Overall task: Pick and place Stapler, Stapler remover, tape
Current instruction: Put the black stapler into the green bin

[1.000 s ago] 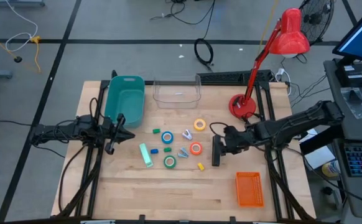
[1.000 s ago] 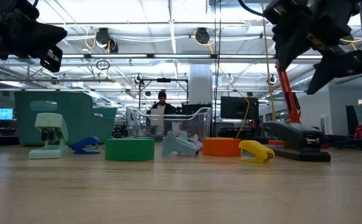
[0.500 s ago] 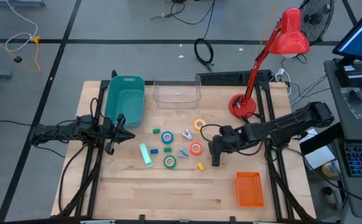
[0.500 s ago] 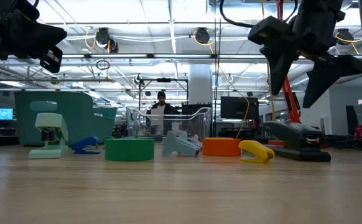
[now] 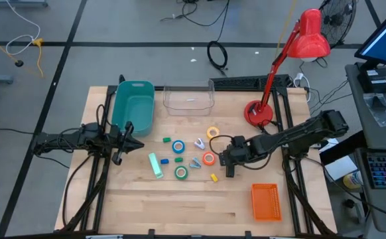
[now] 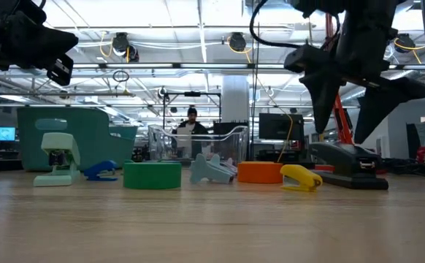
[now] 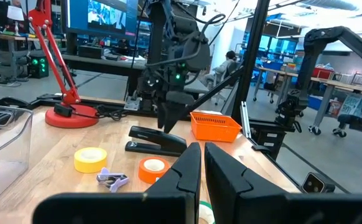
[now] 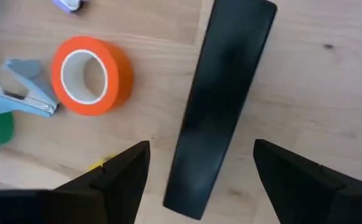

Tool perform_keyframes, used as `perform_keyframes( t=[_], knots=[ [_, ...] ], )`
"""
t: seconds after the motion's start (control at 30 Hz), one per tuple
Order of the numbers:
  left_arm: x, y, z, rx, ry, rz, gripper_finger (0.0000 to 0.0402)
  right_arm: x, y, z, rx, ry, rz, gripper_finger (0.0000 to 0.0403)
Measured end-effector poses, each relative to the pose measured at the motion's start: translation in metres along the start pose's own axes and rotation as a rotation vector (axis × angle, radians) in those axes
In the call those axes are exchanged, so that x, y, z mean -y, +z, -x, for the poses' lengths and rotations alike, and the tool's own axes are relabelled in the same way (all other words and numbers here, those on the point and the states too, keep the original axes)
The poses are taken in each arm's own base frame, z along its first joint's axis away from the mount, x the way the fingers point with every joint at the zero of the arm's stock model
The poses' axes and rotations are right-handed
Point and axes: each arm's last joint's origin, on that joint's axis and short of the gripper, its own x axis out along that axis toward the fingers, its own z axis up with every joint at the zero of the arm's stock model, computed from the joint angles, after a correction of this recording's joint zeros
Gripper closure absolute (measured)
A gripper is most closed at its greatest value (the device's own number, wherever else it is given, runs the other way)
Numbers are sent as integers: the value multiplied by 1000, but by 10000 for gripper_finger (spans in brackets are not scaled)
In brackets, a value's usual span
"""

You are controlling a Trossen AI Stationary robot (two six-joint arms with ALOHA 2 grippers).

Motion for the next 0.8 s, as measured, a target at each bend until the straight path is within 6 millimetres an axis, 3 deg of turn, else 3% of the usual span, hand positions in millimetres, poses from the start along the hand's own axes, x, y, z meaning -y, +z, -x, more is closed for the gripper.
perform_keyframes(
  t=[0.23,0.57,0.8],
  knots=[
    [0,0,0,-1,1,-4,378,2,-3,-10,1,-66,5,120],
    [0,0,0,-1,2,-17,378,-5,-10,-57,-32,-142,18,120],
    [0,0,0,-3,2,-10,378,-6,-10,-65,-51,-171,23,120]
  ],
)
